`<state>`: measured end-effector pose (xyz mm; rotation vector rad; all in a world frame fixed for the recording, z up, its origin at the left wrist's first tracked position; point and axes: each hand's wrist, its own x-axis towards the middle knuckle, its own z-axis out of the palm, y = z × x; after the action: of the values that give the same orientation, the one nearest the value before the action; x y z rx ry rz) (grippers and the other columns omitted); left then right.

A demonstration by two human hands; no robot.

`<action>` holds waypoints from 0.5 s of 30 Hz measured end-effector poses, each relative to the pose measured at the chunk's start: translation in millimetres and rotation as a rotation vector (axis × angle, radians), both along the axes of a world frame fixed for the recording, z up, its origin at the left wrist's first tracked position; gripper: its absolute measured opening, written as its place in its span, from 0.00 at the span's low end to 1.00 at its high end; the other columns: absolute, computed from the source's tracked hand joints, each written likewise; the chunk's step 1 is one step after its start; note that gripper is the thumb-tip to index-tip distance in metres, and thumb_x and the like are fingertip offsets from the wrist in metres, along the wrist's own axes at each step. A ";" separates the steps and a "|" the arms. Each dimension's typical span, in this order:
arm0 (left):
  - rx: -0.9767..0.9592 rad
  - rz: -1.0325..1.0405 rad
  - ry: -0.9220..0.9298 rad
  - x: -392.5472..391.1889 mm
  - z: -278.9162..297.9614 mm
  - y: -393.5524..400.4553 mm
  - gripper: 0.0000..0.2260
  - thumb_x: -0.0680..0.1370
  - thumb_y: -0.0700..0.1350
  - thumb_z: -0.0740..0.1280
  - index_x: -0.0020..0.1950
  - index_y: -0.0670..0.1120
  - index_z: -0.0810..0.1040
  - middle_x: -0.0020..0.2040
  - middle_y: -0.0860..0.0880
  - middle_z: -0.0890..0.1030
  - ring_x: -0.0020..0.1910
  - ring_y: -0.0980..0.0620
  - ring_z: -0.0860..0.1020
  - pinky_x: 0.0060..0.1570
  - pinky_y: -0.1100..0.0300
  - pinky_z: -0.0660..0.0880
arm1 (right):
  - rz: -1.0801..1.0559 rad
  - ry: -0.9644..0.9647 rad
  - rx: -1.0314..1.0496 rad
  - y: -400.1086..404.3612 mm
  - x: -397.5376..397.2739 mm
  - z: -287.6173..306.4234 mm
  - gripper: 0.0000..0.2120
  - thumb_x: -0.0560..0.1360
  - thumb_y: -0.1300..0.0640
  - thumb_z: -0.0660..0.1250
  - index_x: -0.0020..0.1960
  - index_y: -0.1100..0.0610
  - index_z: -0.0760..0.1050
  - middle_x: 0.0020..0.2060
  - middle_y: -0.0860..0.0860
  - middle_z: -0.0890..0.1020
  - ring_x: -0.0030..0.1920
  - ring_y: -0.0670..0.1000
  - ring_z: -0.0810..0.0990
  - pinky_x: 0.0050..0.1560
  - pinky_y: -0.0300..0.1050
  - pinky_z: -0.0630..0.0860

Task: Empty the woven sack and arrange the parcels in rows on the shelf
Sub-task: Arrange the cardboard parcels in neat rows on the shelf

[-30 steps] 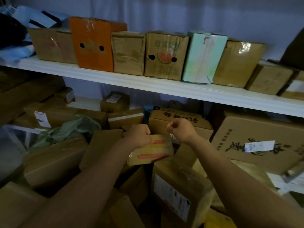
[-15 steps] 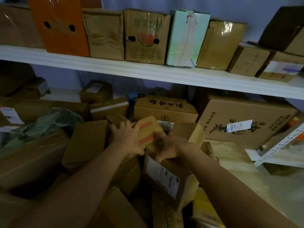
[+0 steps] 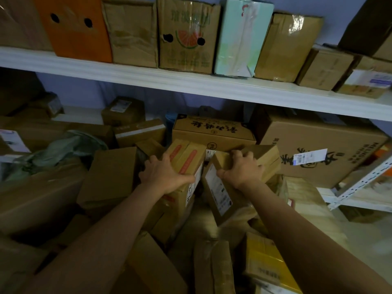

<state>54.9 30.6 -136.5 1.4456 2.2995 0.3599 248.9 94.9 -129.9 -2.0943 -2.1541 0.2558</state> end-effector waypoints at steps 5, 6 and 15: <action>0.017 0.081 -0.121 20.0 -4.4 -11.4 0.50 0.59 0.72 0.69 0.74 0.54 0.53 0.71 0.43 0.61 0.70 0.41 0.62 0.65 0.43 0.65 | -0.060 0.088 0.112 2.7 6.5 -6.5 0.37 0.68 0.34 0.66 0.70 0.51 0.63 0.66 0.57 0.66 0.67 0.60 0.66 0.67 0.58 0.63; 0.020 0.105 -0.146 27.0 -5.4 -13.7 0.50 0.59 0.72 0.69 0.74 0.55 0.53 0.71 0.43 0.61 0.70 0.41 0.62 0.65 0.44 0.64 | -0.066 0.099 0.129 2.7 9.7 -7.9 0.36 0.68 0.34 0.66 0.69 0.51 0.63 0.66 0.57 0.66 0.67 0.61 0.66 0.67 0.58 0.64; 0.008 0.168 -0.135 82.9 -22.9 -25.8 0.51 0.59 0.72 0.69 0.74 0.54 0.52 0.71 0.45 0.59 0.70 0.41 0.60 0.65 0.43 0.65 | -0.070 0.141 0.108 3.1 35.2 -12.8 0.38 0.68 0.31 0.63 0.70 0.52 0.62 0.70 0.59 0.61 0.70 0.63 0.62 0.67 0.58 0.63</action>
<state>137.8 4.8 -159.4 1.1956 2.3172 0.4998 284.1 98.1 -142.7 -2.0232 -1.9667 0.2654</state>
